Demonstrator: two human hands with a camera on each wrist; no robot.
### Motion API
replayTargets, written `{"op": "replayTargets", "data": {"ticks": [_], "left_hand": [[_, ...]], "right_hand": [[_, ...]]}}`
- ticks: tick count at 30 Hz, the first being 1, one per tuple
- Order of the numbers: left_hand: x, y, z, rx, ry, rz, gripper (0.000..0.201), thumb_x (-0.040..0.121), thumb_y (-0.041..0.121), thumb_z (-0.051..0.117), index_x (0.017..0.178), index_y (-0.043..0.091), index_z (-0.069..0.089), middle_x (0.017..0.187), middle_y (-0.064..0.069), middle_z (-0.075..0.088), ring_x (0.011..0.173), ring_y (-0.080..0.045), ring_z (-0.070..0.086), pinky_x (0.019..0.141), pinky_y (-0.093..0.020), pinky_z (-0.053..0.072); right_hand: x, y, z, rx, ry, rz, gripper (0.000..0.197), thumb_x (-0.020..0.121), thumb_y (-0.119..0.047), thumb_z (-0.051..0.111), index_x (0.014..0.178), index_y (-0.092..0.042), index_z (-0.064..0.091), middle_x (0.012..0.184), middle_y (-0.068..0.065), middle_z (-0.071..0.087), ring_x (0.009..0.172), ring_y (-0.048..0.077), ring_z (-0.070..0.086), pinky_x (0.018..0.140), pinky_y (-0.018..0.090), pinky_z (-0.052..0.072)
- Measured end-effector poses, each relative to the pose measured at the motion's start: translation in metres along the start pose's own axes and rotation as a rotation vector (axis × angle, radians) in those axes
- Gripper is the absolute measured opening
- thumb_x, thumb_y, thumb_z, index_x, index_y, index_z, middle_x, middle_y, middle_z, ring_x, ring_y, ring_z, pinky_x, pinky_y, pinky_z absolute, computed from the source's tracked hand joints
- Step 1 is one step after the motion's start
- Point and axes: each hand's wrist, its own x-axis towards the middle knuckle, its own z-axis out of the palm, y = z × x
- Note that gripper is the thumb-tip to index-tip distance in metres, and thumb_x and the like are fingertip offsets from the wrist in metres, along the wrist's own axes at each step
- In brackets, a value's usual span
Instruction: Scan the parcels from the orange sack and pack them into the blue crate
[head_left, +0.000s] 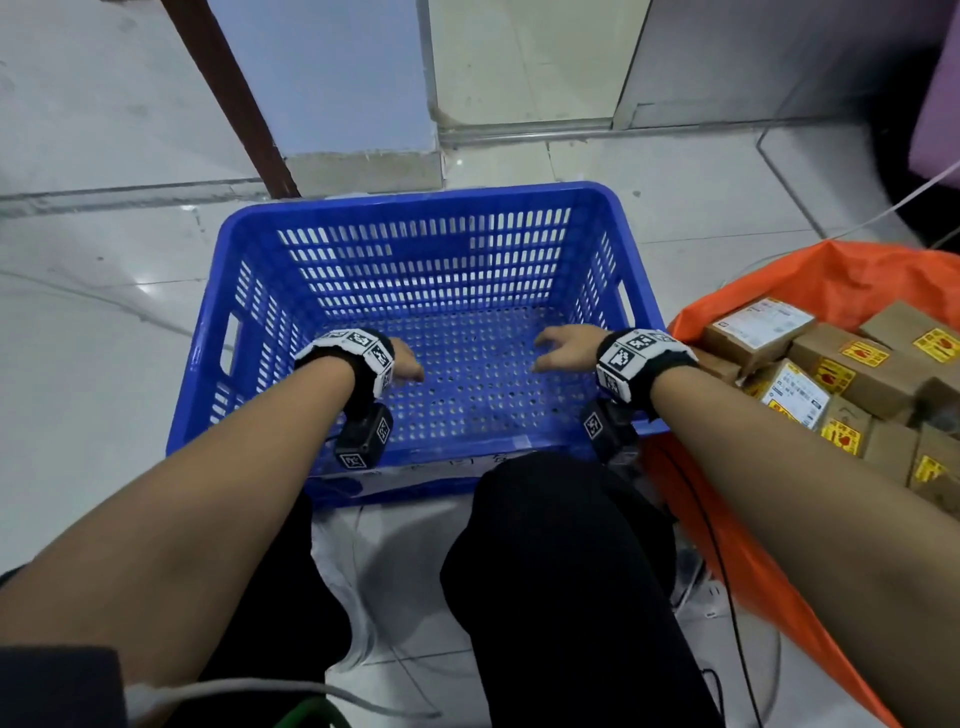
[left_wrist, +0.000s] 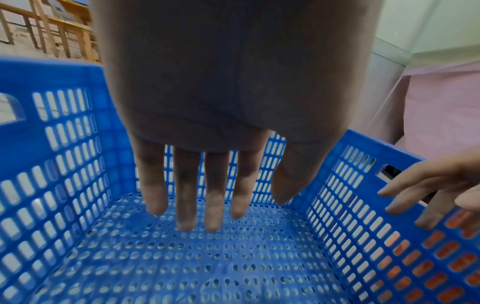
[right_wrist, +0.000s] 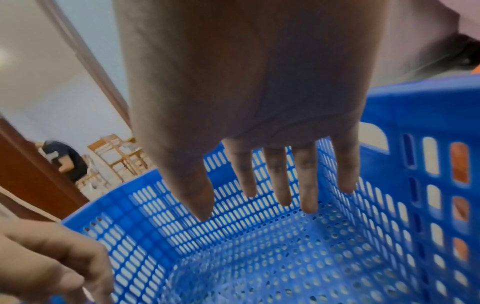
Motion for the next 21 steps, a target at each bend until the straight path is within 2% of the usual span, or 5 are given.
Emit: {"op": "replayTargets", "data": {"ticks": [4, 8, 12, 18, 21], "left_hand": [[0.006, 0.006, -0.004, 0.072, 0.056, 0.011, 0.044, 0.098, 0.033, 0.05, 0.133, 0.007, 0.052, 0.138, -0.012, 0.051, 0.115, -0.029, 0.056, 0.1, -0.042, 0.045], [0.013, 0.006, -0.005, 0.101, 0.098, 0.031, 0.04, 0.097, 0.033, 0.05, 0.129, 0.009, 0.055, 0.135, -0.011, 0.052, 0.115, -0.029, 0.054, 0.097, -0.041, 0.045], [0.023, 0.002, -0.001, 0.117, 0.116, 0.041, 0.041, 0.097, 0.034, 0.049, 0.129, 0.008, 0.054, 0.138, -0.013, 0.05, 0.117, -0.031, 0.053, 0.094, -0.042, 0.045], [0.032, 0.01, -0.003, 0.173, 0.13, 0.046, 0.035, 0.099, 0.031, 0.048, 0.125, 0.008, 0.055, 0.13, -0.014, 0.051, 0.11, -0.03, 0.052, 0.09, -0.04, 0.042], [0.039, 0.012, -0.003, 0.138, 0.168, 0.071, 0.02, 0.097, 0.027, 0.05, 0.104, 0.011, 0.058, 0.113, -0.015, 0.058, 0.09, -0.027, 0.05, 0.08, -0.04, 0.042]], "right_hand": [[-0.011, 0.012, 0.0, 0.07, 0.179, -0.068, 0.046, 0.093, -0.04, 0.06, 0.132, -0.017, 0.054, 0.125, 0.008, 0.061, 0.115, 0.027, 0.057, 0.097, 0.041, 0.047], [-0.046, 0.047, 0.021, 0.365, 0.603, -0.17, 0.013, 0.089, -0.027, 0.064, 0.094, -0.015, 0.067, 0.09, 0.002, 0.07, 0.087, 0.021, 0.066, 0.08, 0.04, 0.053], [-0.102, 0.084, 0.079, 0.492, 0.816, -0.142, 0.02, 0.089, -0.026, 0.064, 0.073, -0.014, 0.062, 0.067, -0.001, 0.064, 0.065, 0.015, 0.061, 0.063, 0.038, 0.049], [-0.133, 0.116, 0.182, 0.365, 0.879, 0.125, 0.036, 0.087, -0.042, 0.052, 0.061, -0.017, 0.055, 0.055, -0.003, 0.055, 0.052, 0.02, 0.056, 0.049, 0.032, 0.037], [-0.115, 0.124, 0.213, 0.413, 0.632, 0.307, 0.027, 0.088, -0.035, 0.062, 0.068, -0.016, 0.059, 0.068, 0.008, 0.067, 0.068, 0.03, 0.064, 0.056, 0.03, 0.035]]}}
